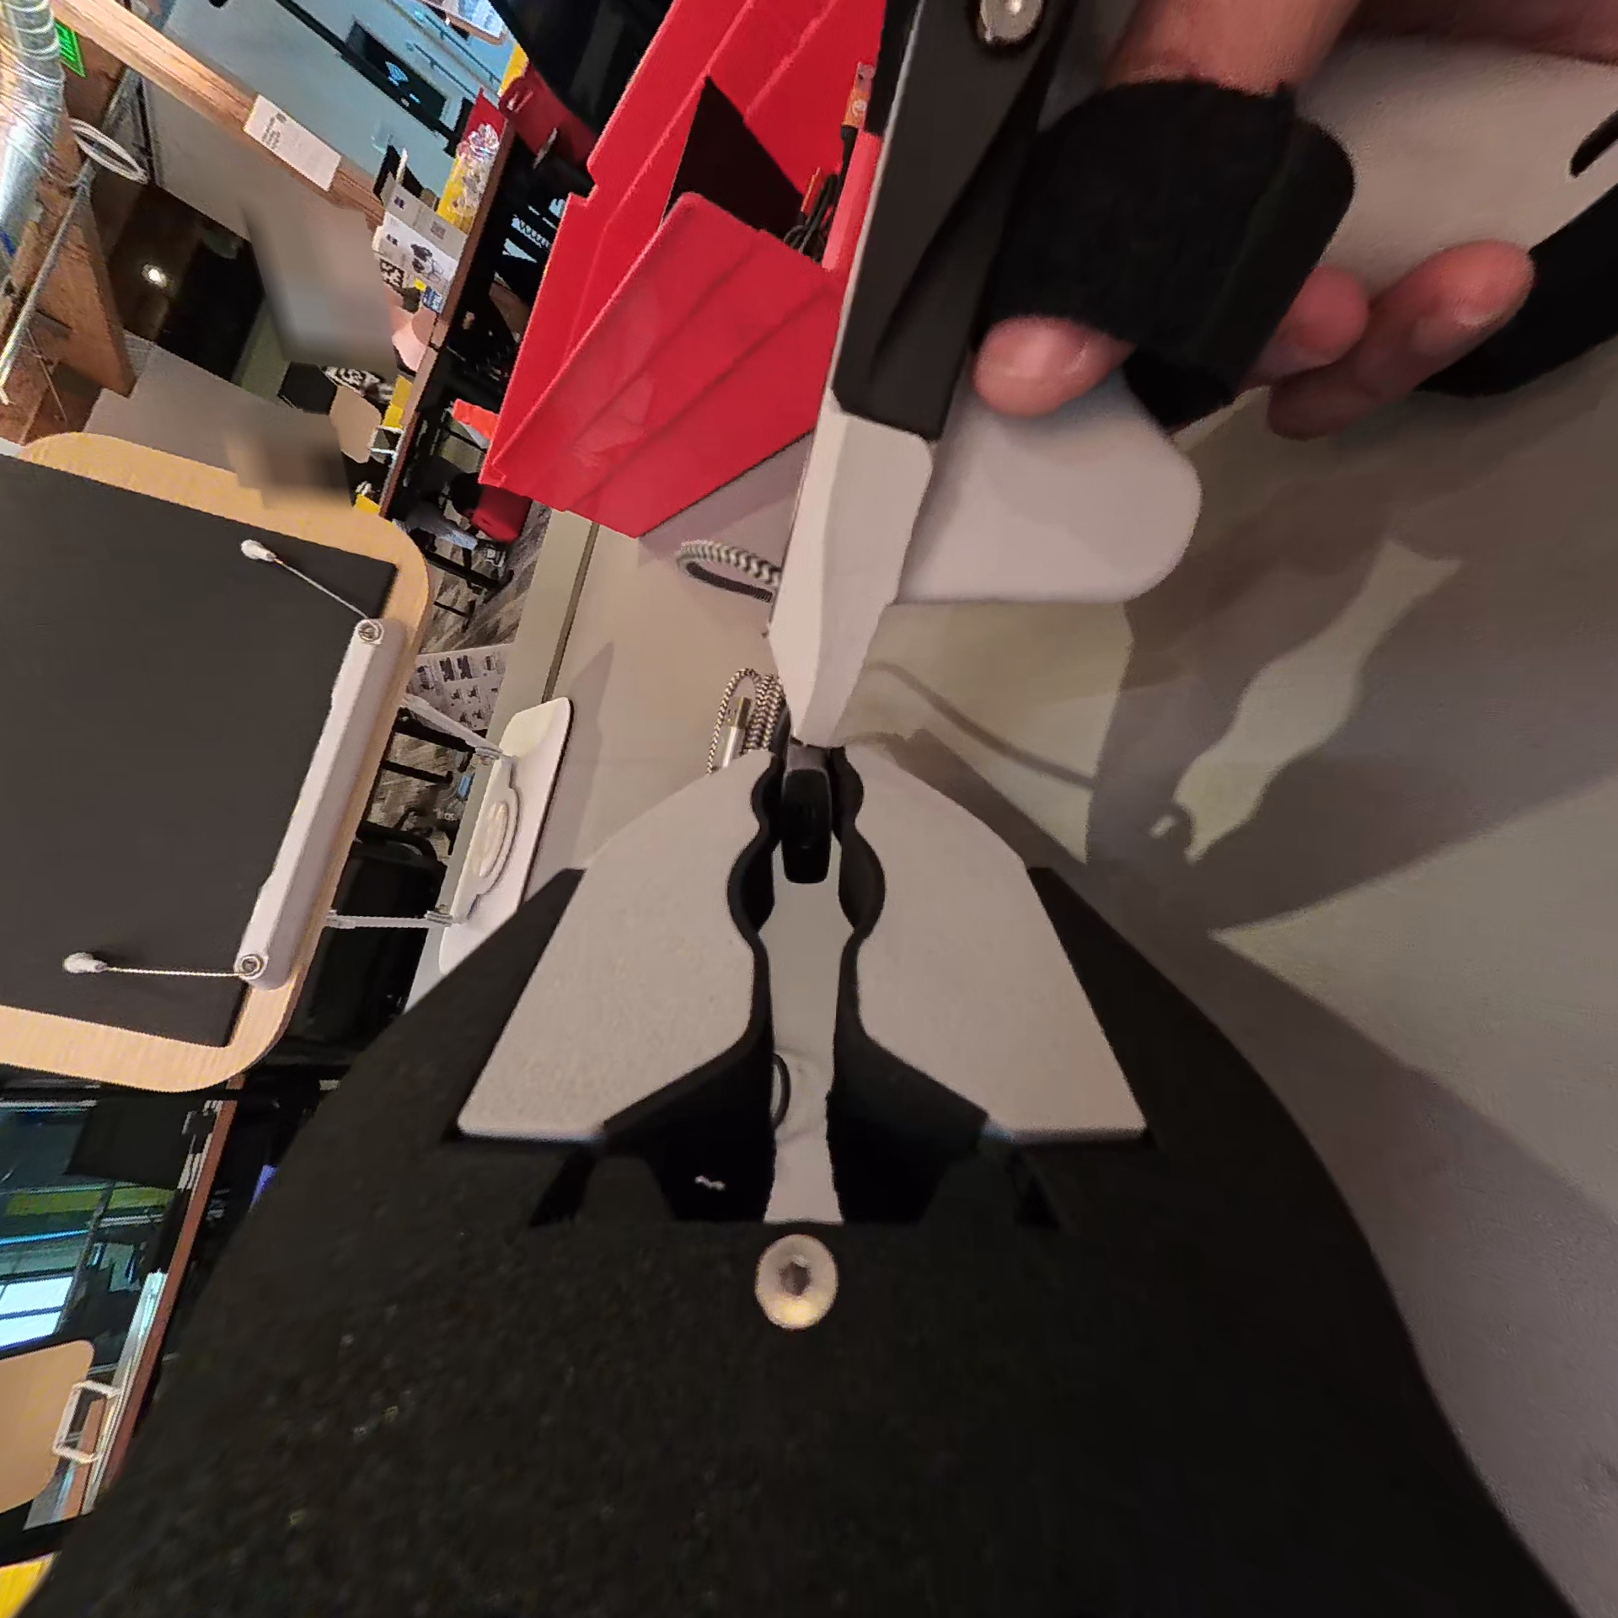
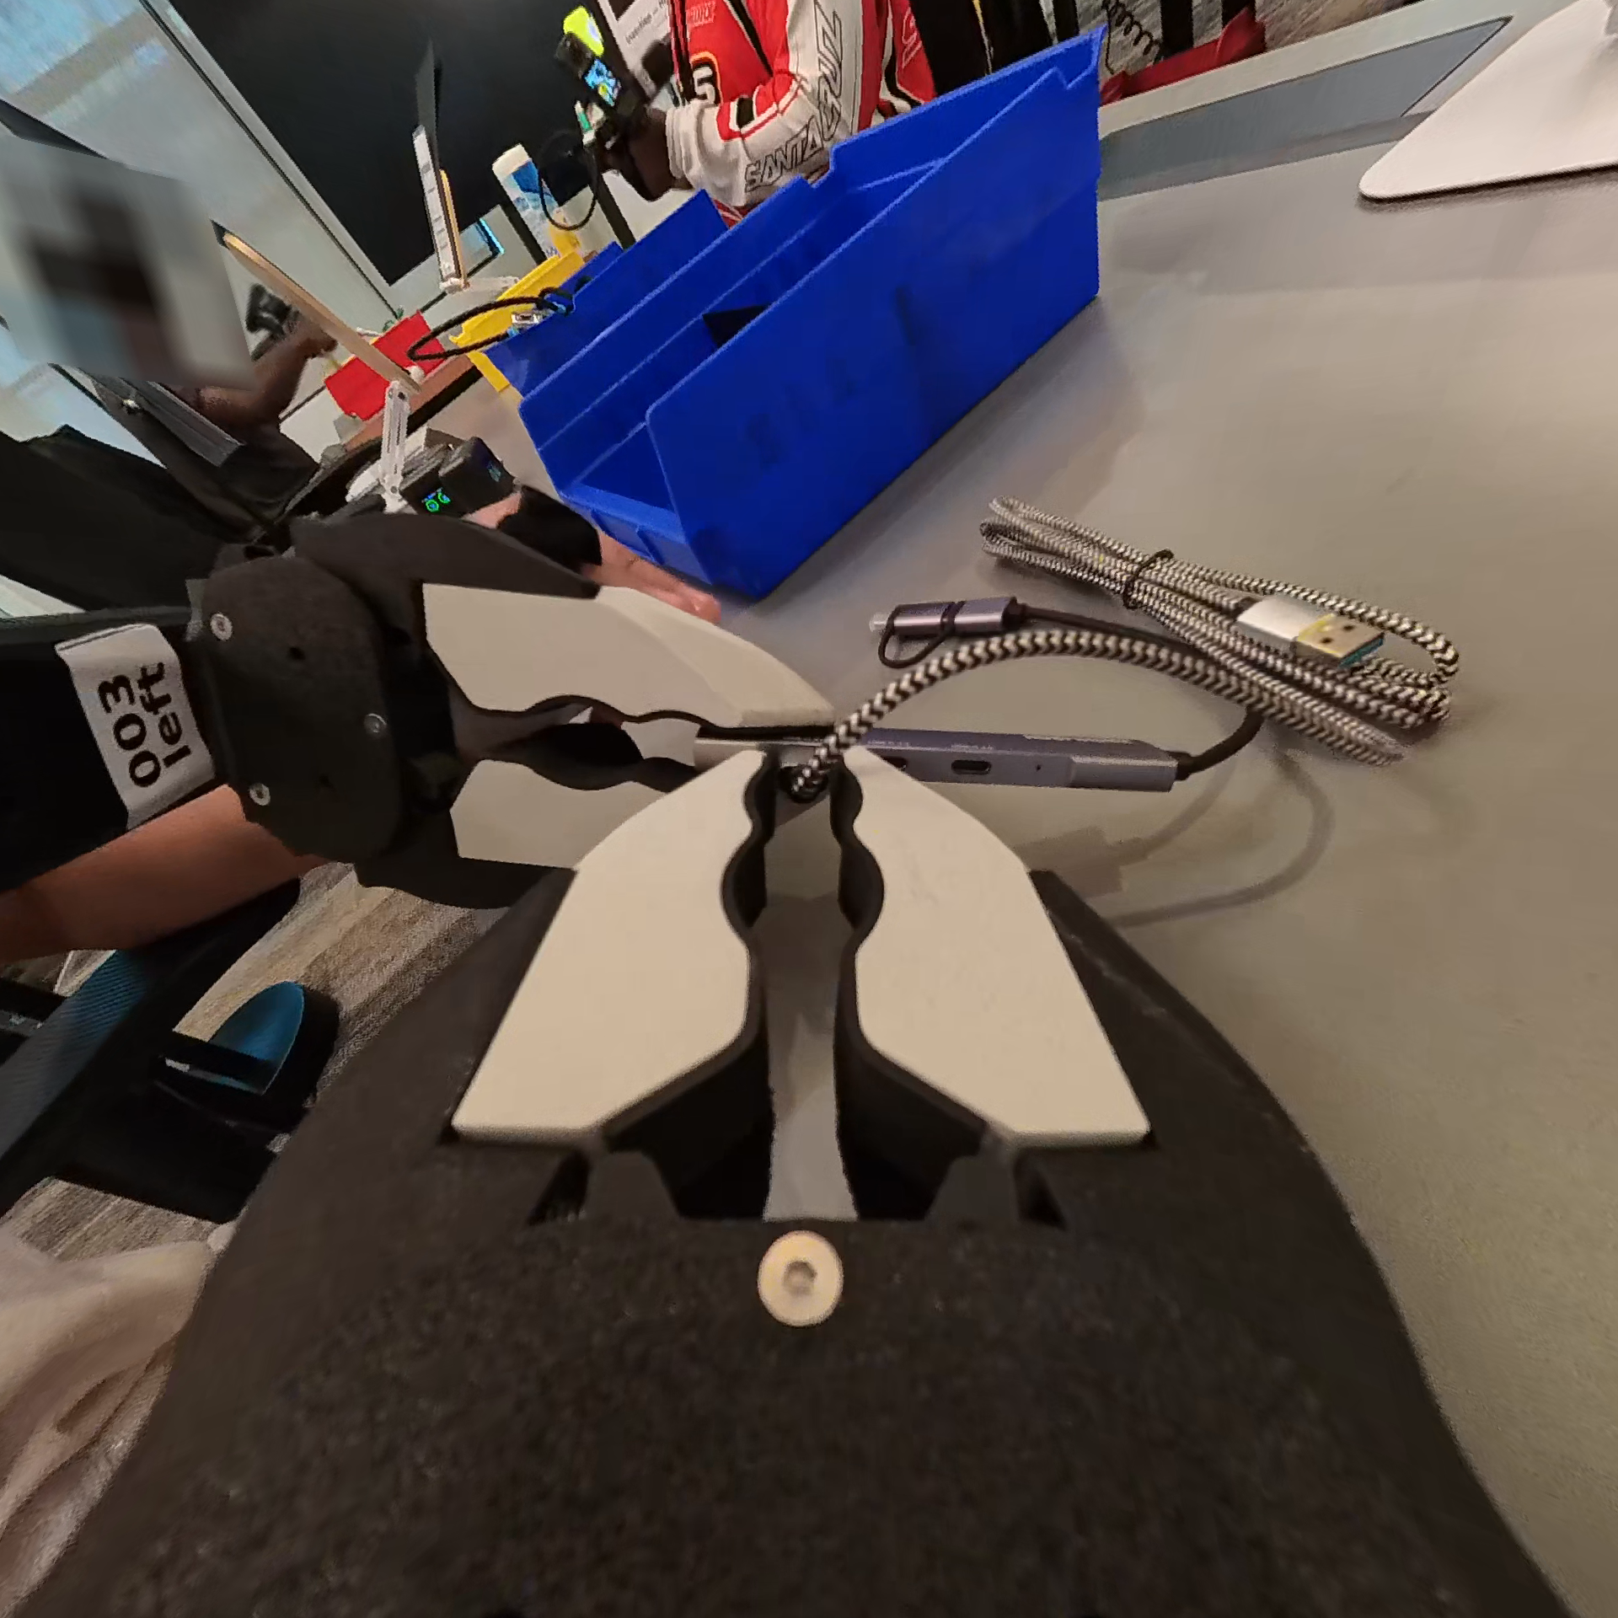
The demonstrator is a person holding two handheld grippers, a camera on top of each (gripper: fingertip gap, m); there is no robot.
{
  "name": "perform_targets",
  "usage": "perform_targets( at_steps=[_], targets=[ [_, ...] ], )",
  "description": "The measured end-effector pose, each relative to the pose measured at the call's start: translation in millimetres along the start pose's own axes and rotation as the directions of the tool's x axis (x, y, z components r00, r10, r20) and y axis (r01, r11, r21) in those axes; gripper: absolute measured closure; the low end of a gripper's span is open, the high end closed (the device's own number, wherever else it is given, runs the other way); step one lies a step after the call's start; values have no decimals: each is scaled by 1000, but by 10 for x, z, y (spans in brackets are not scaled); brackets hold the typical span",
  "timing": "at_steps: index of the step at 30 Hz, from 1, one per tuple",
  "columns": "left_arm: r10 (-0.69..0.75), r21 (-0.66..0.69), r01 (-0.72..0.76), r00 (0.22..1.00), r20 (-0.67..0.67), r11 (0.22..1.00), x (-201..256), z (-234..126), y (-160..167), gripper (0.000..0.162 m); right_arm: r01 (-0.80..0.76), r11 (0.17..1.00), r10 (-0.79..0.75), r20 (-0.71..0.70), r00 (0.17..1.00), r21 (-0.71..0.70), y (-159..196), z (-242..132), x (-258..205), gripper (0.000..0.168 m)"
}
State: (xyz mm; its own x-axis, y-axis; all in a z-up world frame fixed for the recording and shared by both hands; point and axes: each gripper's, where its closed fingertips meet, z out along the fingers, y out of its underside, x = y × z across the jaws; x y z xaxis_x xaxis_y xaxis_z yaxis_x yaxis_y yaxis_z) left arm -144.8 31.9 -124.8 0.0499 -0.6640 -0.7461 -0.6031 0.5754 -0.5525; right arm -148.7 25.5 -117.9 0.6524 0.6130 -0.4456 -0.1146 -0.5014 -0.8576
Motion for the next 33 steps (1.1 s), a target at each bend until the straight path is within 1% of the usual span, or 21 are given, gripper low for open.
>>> perform_targets(
  at_steps=[6,9,12,17,20,24,25,27,30,33],
  targets=[
    [7,-9,-7,1000,2,1000,-5,-5,-5,152,-42,998,44,58,997,-38,14,-13,-8,157],
    [-6,-1,6,1000,-14,1000,-9,-22,-17,152,-17,998,21,69,997,-53,11,-25,-28,157],
    [20,5,-20,1000,-17,1000,-3,-32,-19,152,-2,998,8,82,997,-66,21,-30,-41,157],
    [28,17,-27,999,-33,999,0,-51,-28,152,-14,997,23,112,993,-76,23,-33,-59,157],
    [45,31,-44,998,-36,999,11,-84,-52,152,21,997,-11,127,992,-74,25,-40,-94,158],
    [91,39,-91,996,-15,995,26,-120,-94,152,122,991,-114,138,984,-49,20,-63,-145,157],
    [93,36,-92,996,-10,995,33,-116,-101,152,149,988,-143,130,981,-39,10,-62,-148,153],
    [106,32,-106,994,9,994,28,-109,-101,152,174,984,-168,121,978,-41,11,-62,-153,149],
    [96,31,-96,995,19,995,24,-96,-98,153,111,992,-104,123,987,-54,20,-58,-133,155],
    [118,28,-119,991,57,992,9,-92,-111,152,17,1000,-14,136,991,-20,-17,-59,-124,157]
  ],
)
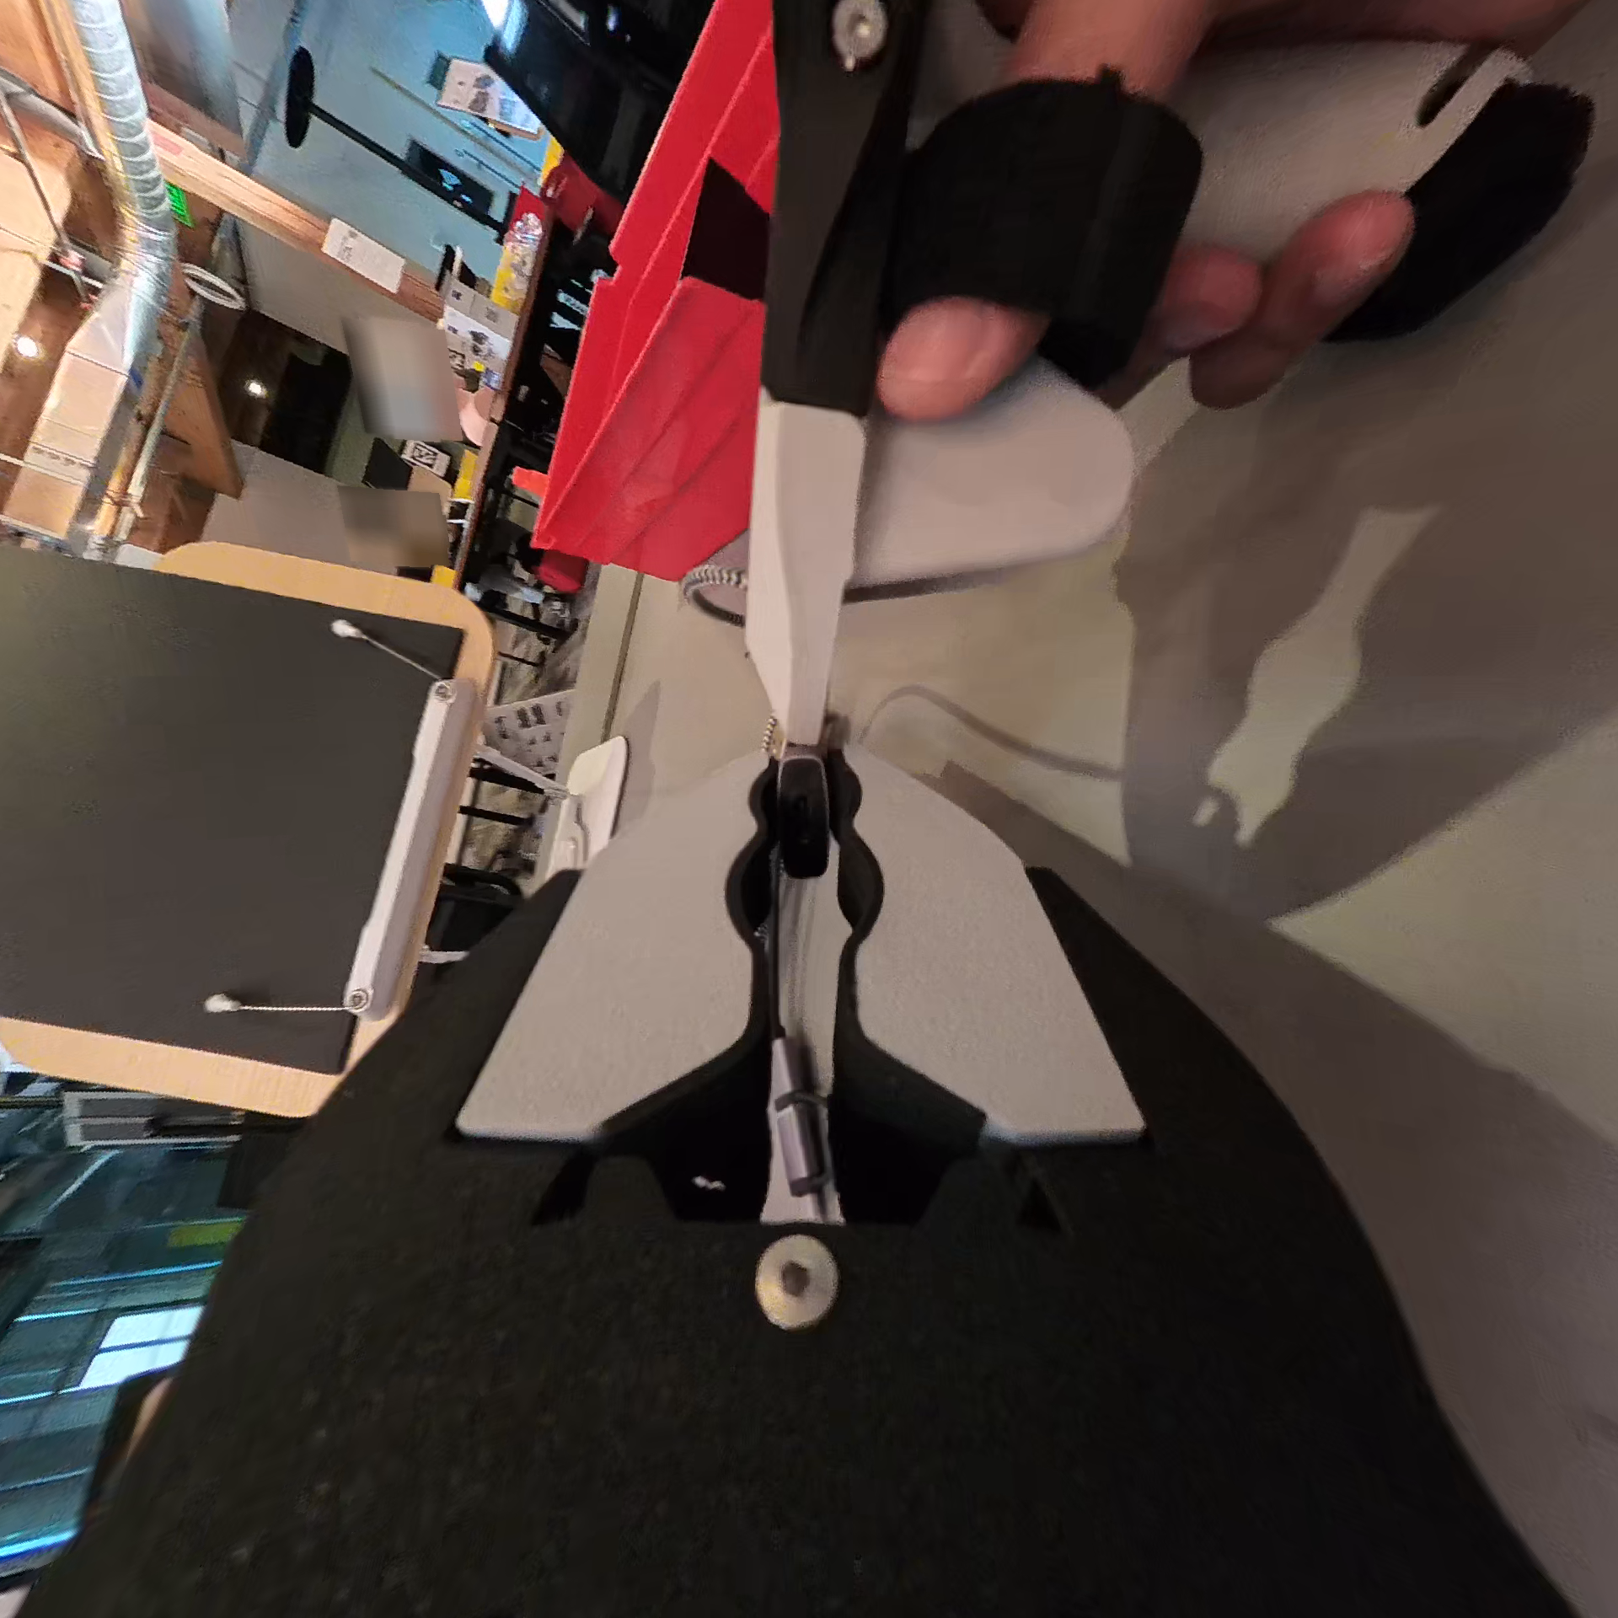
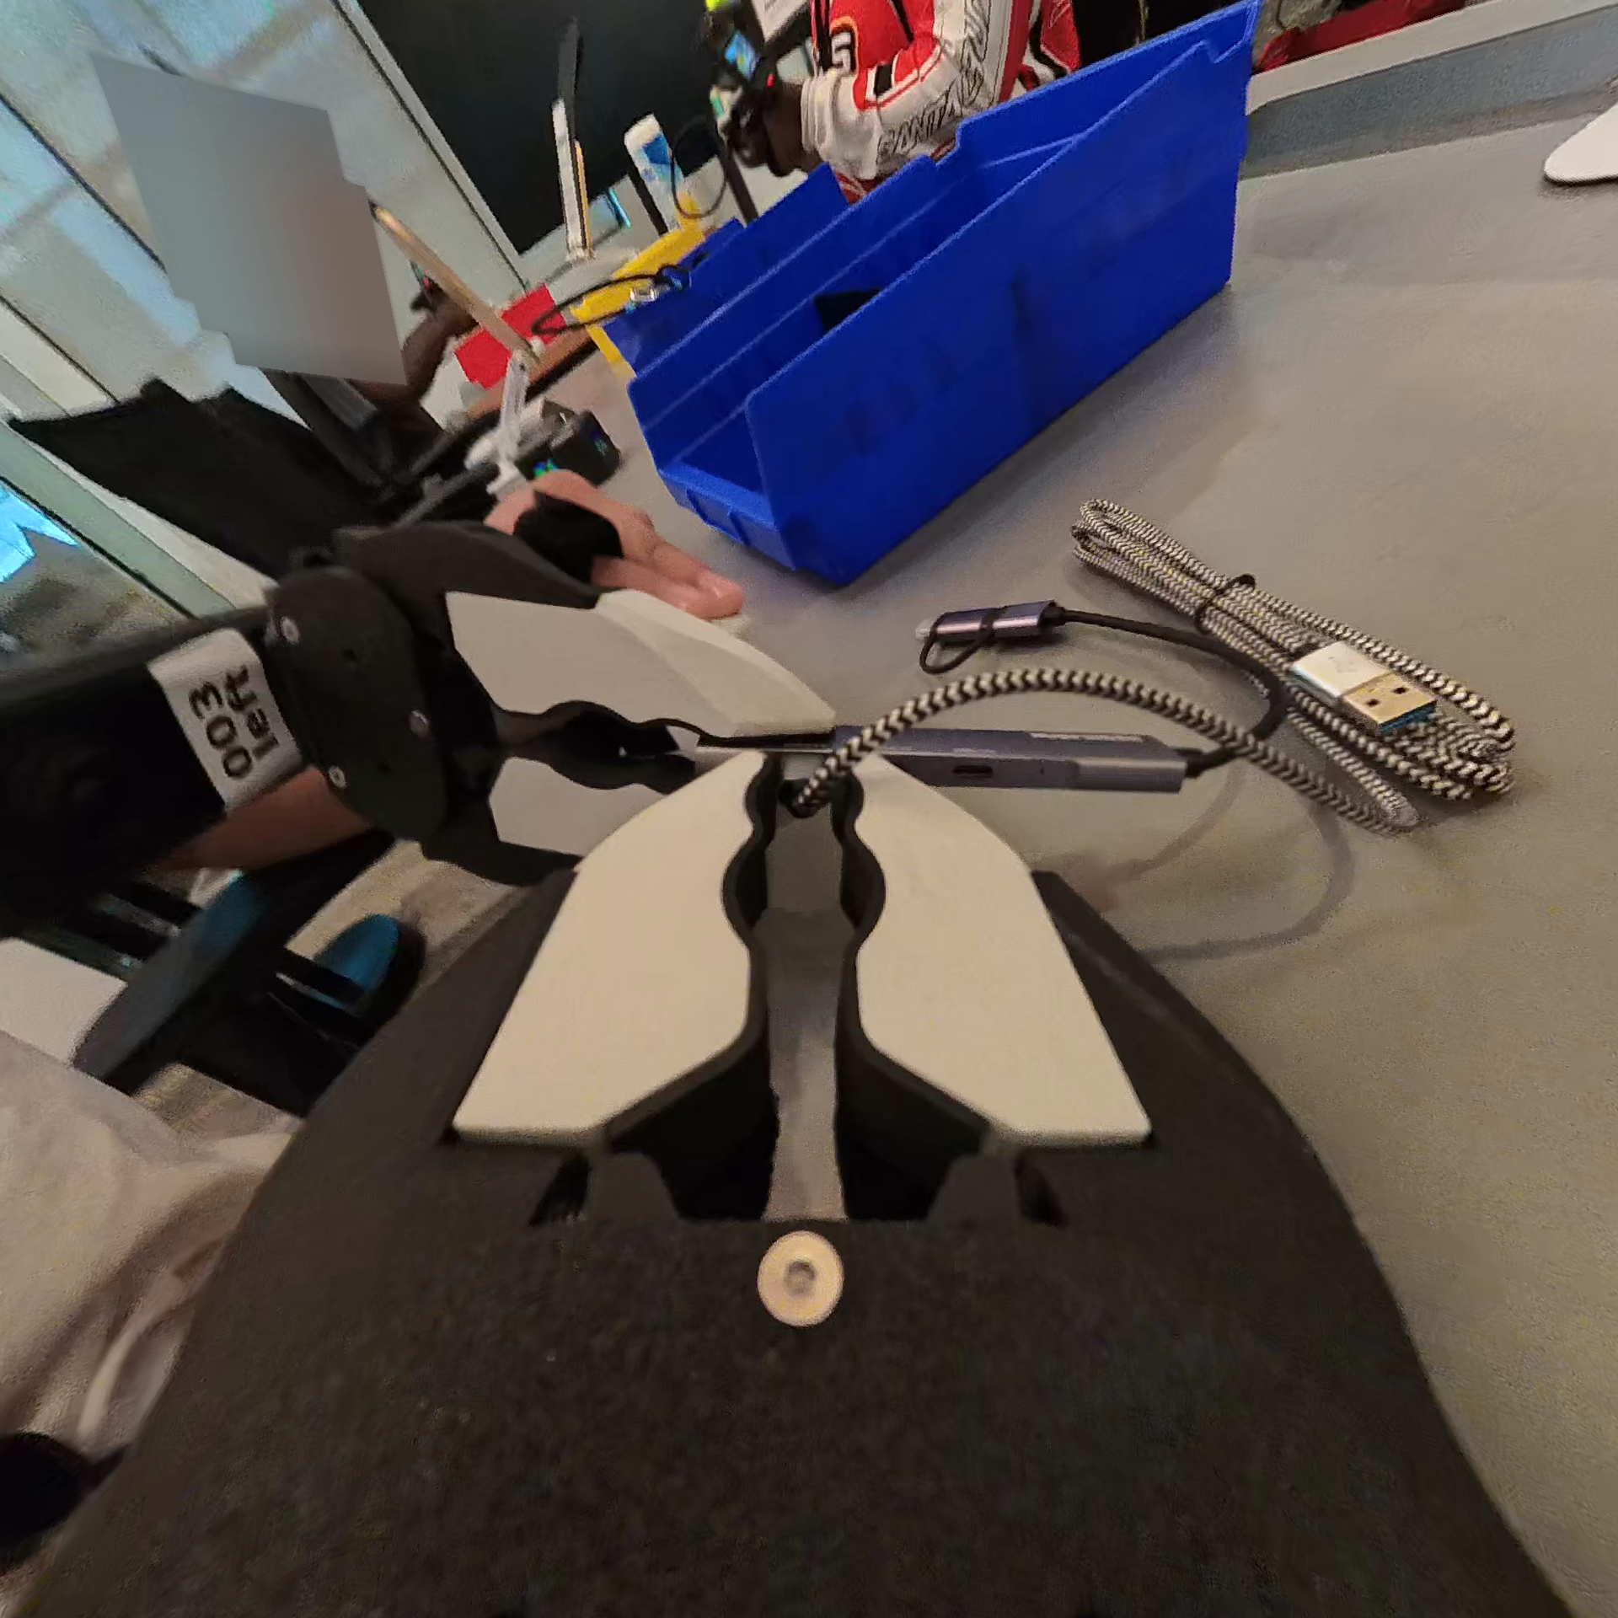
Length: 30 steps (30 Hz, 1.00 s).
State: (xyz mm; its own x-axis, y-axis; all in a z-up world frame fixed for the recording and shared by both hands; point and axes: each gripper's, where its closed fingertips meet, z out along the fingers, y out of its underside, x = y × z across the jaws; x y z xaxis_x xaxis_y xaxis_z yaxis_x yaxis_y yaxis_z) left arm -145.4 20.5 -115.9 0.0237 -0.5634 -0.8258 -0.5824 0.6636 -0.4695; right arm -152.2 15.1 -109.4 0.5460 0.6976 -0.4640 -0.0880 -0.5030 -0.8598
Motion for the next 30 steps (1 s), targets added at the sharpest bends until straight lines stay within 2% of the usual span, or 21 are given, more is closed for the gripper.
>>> perform_targets(
  at_steps=[8,12,24,27,30],
  targets=[
    [-62,-57,62,998,-14,996,9,38,32,153,-102,995,102,20,995,-3,0,6,37,157],
    [-72,-58,71,997,-26,996,32,35,25,153,69,997,-72,-71,995,-45,37,-10,29,157],
    [-24,-30,22,998,-54,999,16,2,-27,152,-36,997,41,69,997,-66,17,-60,-9,157],
    [-32,-6,32,997,-68,999,16,-25,-34,152,-1,997,6,79,997,-73,30,-58,-29,157],
    [-152,78,167,974,-169,983,40,-109,-116,152,91,992,-80,132,988,-83,33,-78,-115,157]
  ],
)
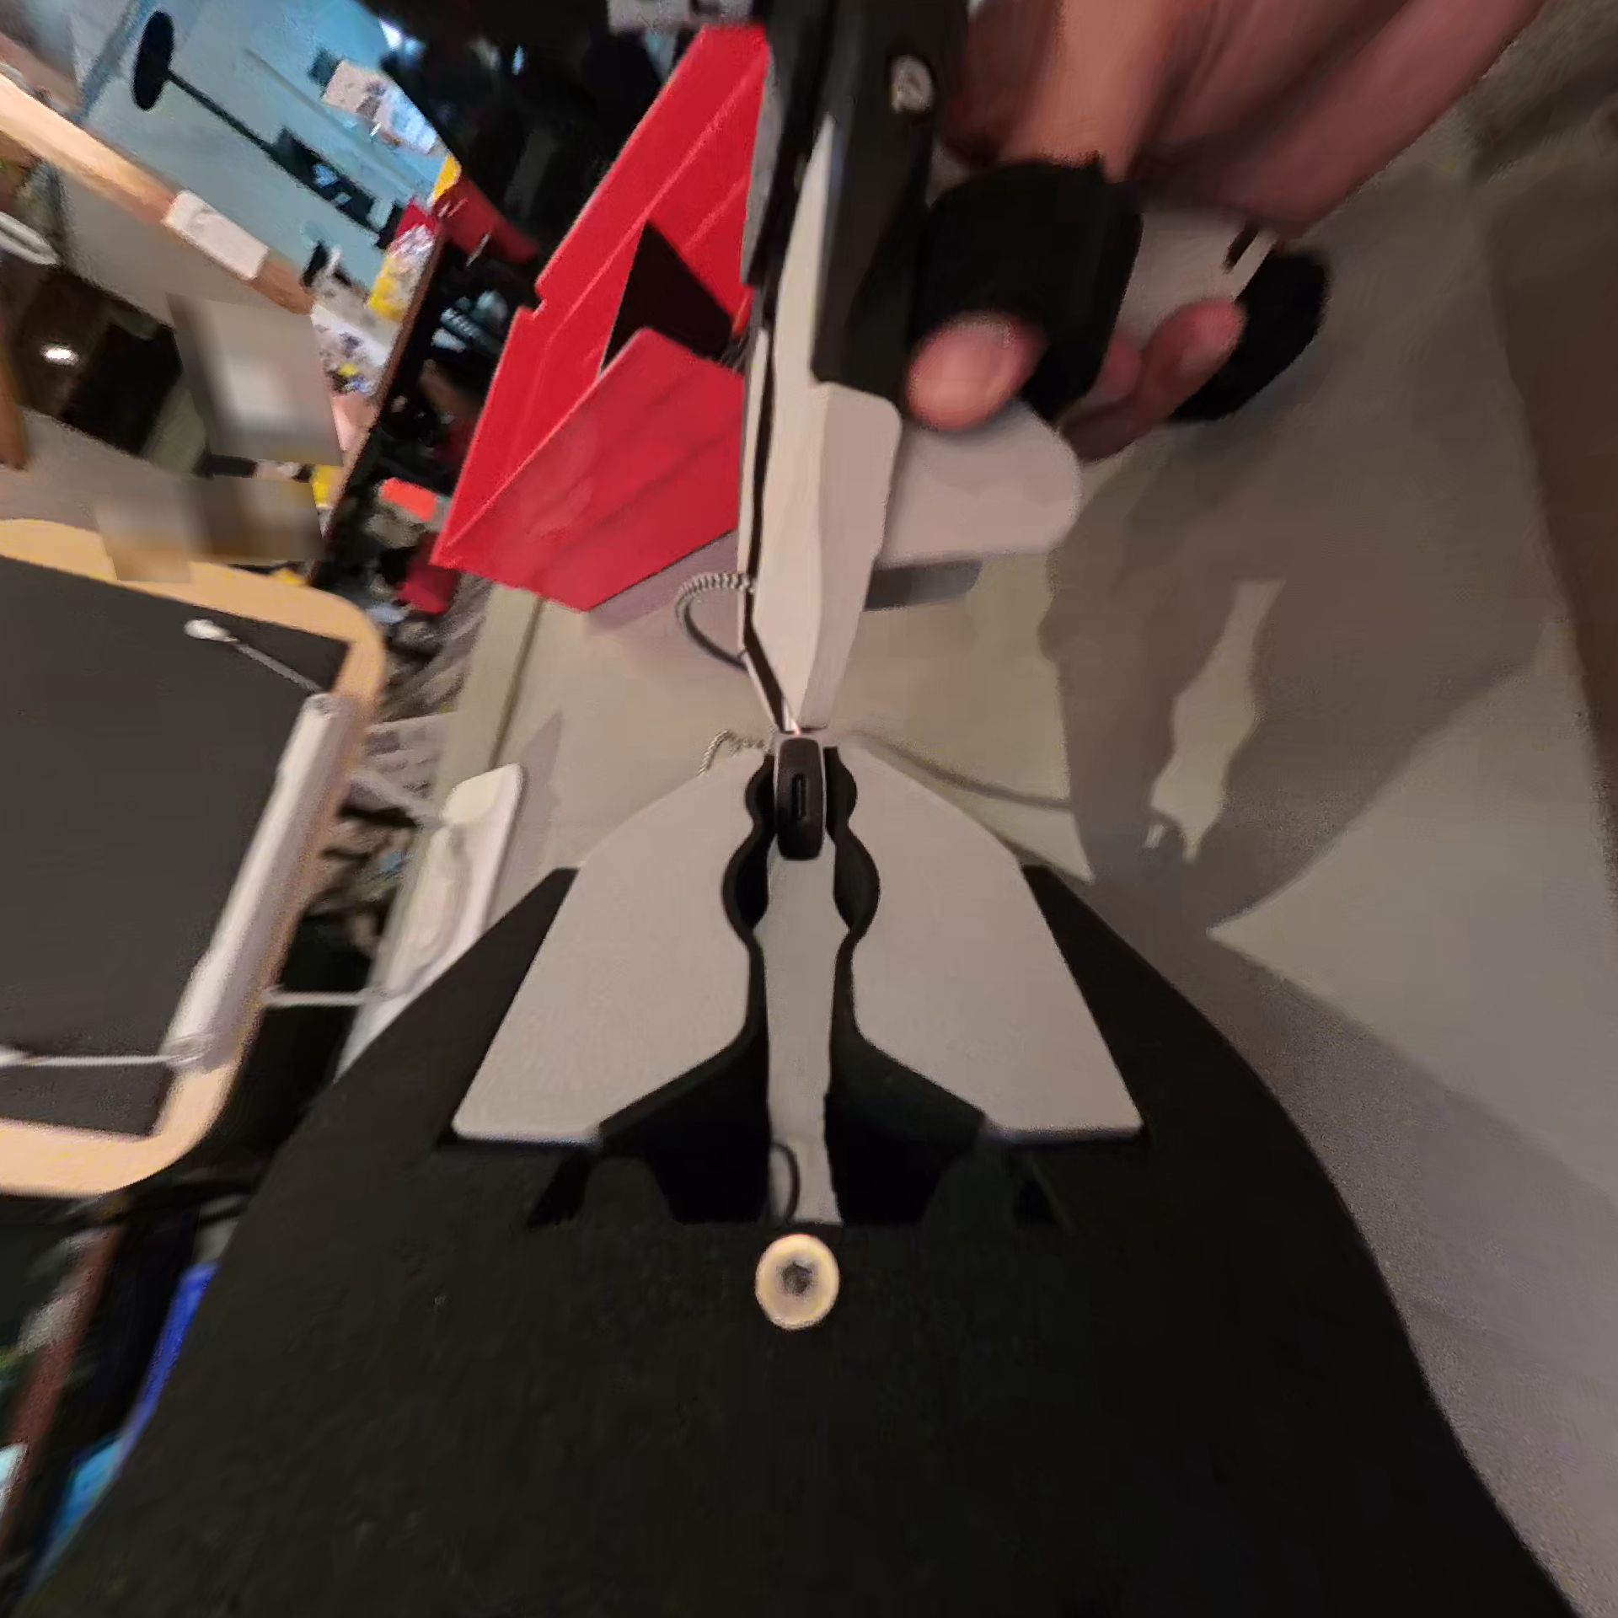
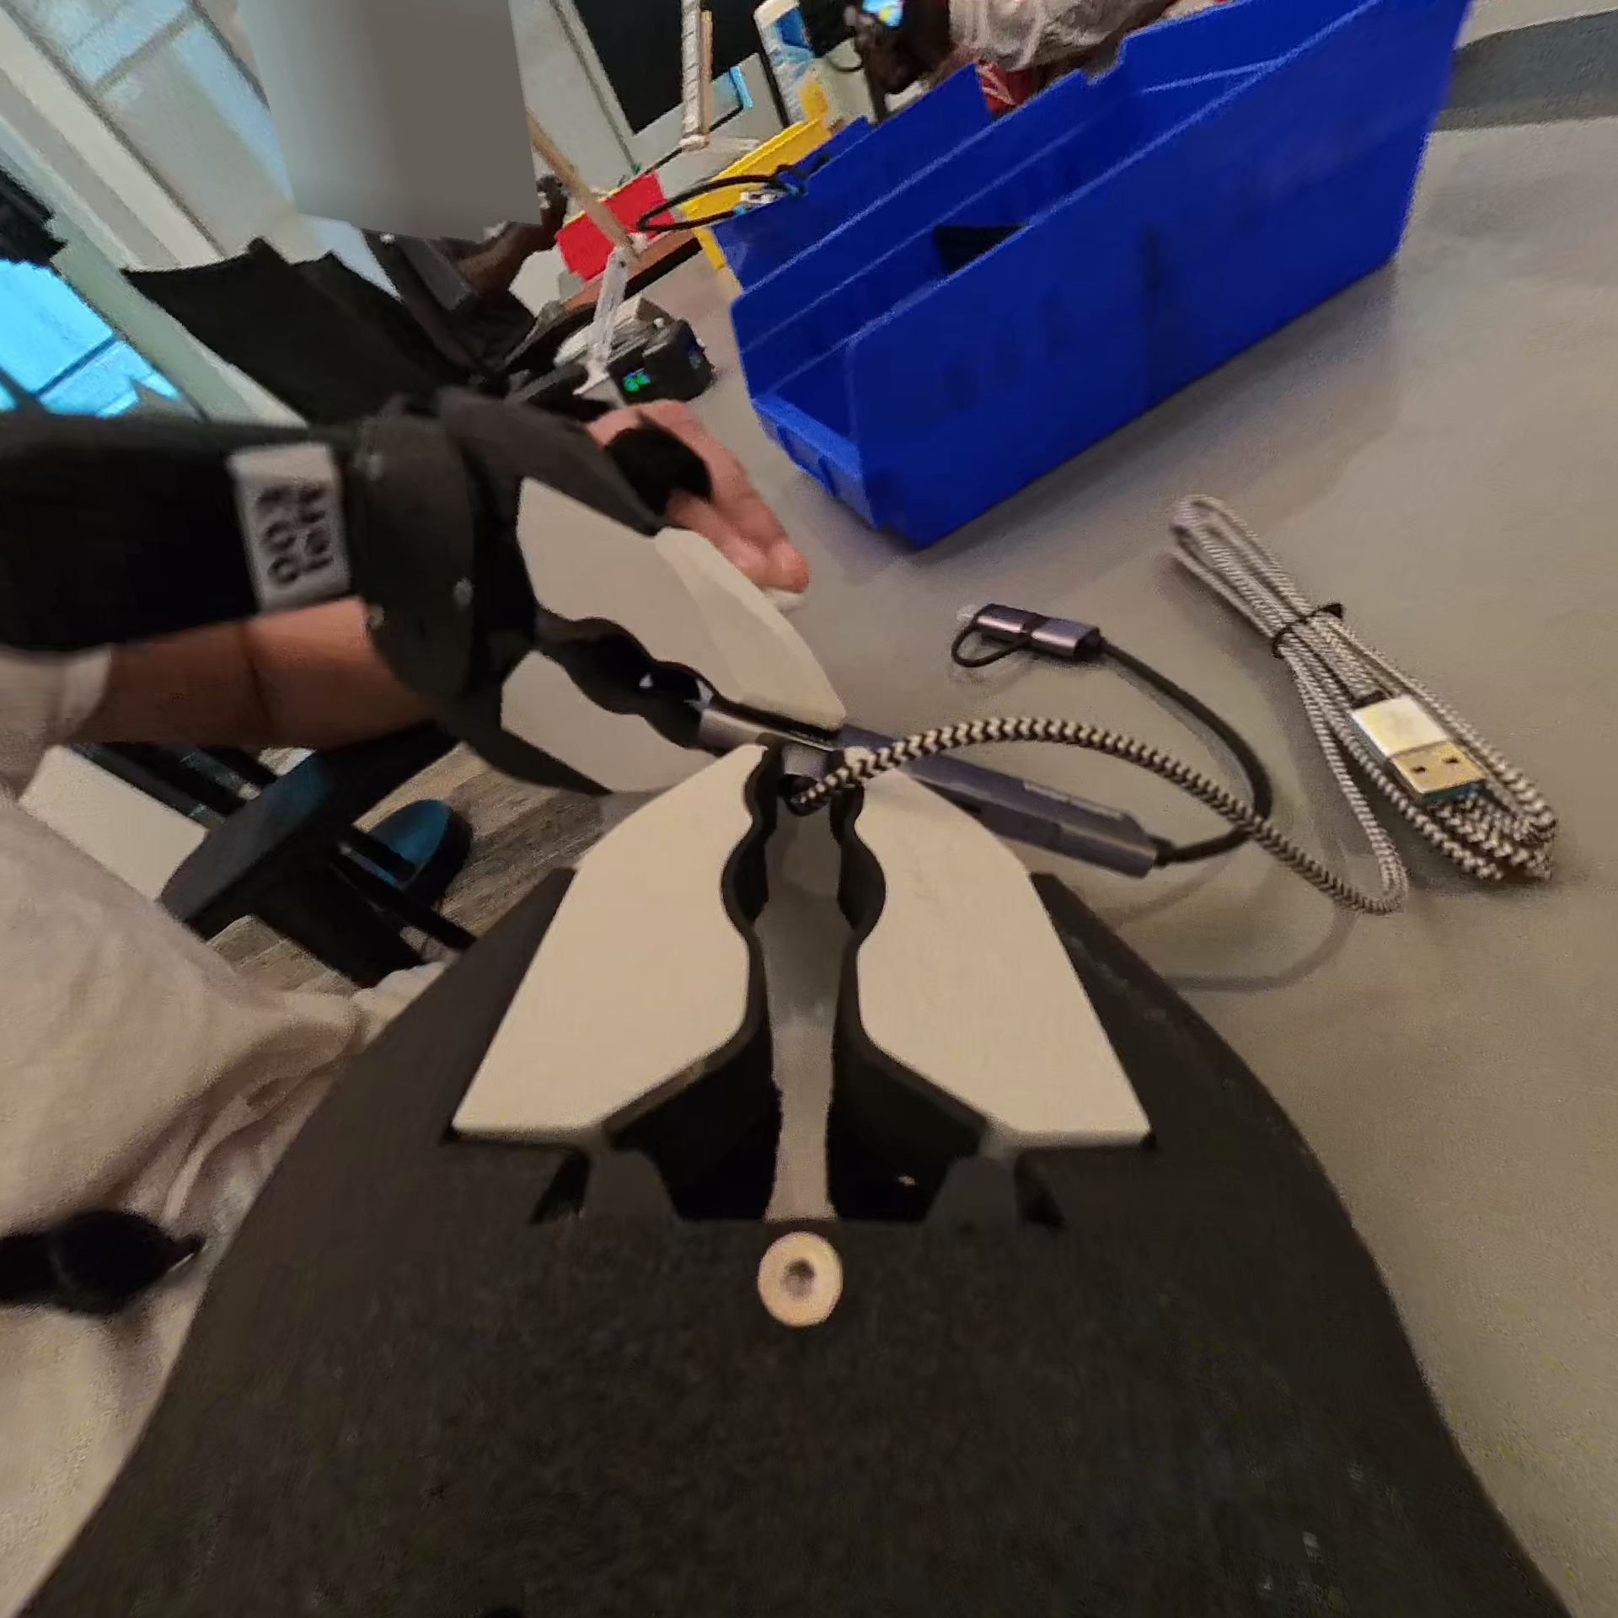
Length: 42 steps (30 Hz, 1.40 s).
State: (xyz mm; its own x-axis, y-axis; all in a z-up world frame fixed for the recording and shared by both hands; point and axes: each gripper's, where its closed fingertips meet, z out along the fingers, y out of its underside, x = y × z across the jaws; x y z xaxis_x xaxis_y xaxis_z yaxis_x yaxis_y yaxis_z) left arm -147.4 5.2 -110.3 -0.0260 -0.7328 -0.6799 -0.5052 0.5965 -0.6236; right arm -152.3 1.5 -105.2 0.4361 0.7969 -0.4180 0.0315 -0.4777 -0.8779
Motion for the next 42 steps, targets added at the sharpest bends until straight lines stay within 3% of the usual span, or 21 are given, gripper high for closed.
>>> perform_targets(
  at_steps=[2,5,9,12,16,19,22,27,42],
  targets=[
    [-98,112,105,993,-63,988,-6,-90,-110,152,-84,996,83,123,989,3,-37,-29,-114,157],
    [-188,196,206,976,-106,959,-61,-179,-249,151,-353,936,329,345,879,6,-150,-113,-237,157],
    [-239,233,265,962,-133,936,-70,-208,-316,152,-463,886,408,447,796,17,-206,-129,-287,158],
    [-341,211,384,916,-213,899,-86,-209,-340,153,-384,917,307,428,850,106,-265,-141,-290,158],
    [-536,194,651,730,-424,734,-144,-273,-442,153,-173,963,90,361,928,206,-332,-172,-368,156],
    [-581,167,753,611,-538,637,-131,-309,-482,153,-82,975,10,325,946,209,-323,-182,-409,158],
    [-594,124,792,542,-595,598,-90,-303,-492,153,-28,974,-38,288,957,223,-332,-189,-419,162],
    [-611,95,815,501,-613,572,-109,-296,-493,152,-22,979,-31,258,966,201,-343,-194,-386,162],
    [-582,53,780,508,-635,623,-48,-330,-437,152,-26,989,-17,289,957,143,-293,-160,-398,163]
  ],
)
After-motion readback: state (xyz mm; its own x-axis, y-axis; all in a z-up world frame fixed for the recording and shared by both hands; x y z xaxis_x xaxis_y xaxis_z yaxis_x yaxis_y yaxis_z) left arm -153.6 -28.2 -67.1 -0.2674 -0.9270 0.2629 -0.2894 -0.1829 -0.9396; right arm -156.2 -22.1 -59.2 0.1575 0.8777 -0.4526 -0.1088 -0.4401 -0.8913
